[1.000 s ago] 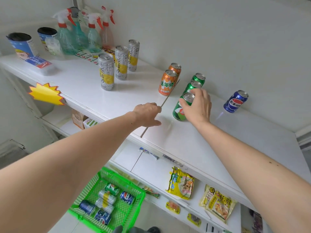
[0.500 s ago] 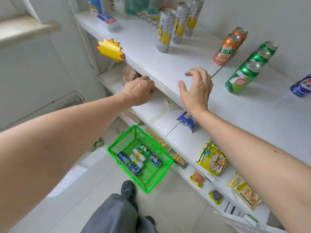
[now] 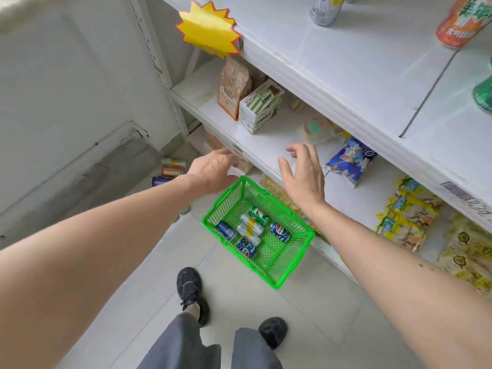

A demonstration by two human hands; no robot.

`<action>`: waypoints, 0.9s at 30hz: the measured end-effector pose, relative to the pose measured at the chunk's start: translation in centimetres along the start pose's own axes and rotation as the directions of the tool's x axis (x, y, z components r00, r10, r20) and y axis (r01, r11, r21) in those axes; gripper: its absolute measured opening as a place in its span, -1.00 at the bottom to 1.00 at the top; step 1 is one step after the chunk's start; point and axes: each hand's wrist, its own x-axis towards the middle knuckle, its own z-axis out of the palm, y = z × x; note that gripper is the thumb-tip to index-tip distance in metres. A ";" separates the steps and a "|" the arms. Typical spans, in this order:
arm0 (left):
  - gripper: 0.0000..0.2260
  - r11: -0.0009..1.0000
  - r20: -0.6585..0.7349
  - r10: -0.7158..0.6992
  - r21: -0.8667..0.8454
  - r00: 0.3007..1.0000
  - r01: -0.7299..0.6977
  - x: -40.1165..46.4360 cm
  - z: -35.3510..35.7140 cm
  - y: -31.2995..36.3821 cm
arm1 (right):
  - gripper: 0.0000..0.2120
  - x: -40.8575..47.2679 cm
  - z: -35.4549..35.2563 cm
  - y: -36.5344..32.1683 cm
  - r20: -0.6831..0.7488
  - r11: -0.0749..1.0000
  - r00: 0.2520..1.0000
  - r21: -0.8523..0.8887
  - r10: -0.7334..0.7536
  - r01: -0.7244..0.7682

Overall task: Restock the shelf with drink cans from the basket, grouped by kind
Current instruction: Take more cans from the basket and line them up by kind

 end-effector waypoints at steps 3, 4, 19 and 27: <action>-0.68 1.000 0.062 0.008 0.003 0.998 -0.008 1.2 3.1 -3.5 | -0.77 -0.8 4.7 1.3 0.082 0.997 0.994 -0.038 0.071 -0.068; -0.68 1.000 0.082 0.009 0.006 0.997 -0.009 1.6 4.4 -4.5 | -0.76 -1.1 6.1 1.9 0.114 0.994 0.989 -0.054 0.097 -0.091; -0.54 0.998 0.217 -0.061 -0.006 0.974 0.064 10.1 30.5 -18.2 | -0.57 -6.4 36.1 18.9 0.571 0.949 0.759 -0.227 0.313 -0.220; -0.36 0.927 0.148 0.225 0.272 0.963 -0.258 15.2 42.3 -25.1 | -0.34 -10.5 51.8 26.2 0.751 0.926 0.543 -0.326 0.376 -0.191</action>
